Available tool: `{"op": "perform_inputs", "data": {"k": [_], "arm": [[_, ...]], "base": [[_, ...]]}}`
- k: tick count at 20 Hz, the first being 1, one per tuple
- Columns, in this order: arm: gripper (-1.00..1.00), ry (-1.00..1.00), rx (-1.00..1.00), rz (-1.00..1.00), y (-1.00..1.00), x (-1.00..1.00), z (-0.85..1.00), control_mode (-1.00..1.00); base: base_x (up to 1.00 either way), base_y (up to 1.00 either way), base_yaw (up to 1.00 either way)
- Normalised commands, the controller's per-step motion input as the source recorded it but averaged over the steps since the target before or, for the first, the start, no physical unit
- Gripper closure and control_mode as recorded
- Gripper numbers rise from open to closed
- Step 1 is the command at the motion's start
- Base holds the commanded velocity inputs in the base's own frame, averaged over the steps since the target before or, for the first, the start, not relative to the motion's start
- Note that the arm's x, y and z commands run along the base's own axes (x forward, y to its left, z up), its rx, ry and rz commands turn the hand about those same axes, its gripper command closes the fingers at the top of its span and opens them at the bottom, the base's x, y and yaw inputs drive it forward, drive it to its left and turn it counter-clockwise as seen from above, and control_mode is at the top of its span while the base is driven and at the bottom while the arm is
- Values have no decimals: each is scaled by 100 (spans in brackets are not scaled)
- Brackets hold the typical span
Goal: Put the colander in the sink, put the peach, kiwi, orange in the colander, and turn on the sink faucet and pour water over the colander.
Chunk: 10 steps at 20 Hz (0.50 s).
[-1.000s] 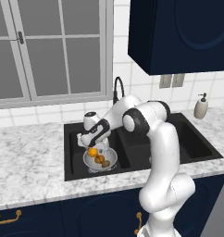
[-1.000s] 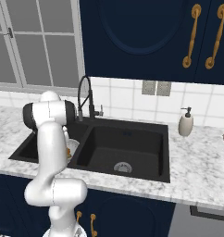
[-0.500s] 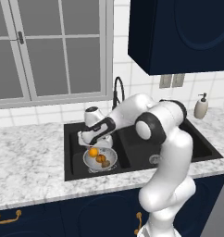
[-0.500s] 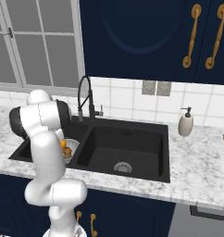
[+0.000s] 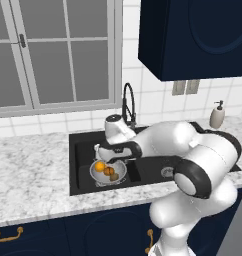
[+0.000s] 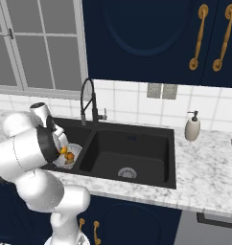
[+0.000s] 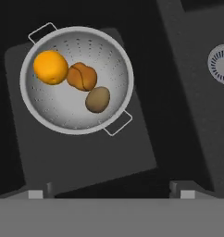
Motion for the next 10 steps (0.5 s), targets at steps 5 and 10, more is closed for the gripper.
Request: {"op": "perform_inputs", "data": {"k": [5,10], "arm": [[-100,-11,0,15,-59,-60,60,-100],[-100,0,0,-7,-62,-52,46,-100]], "base": [[0,0,0],[0,0,0]]}}
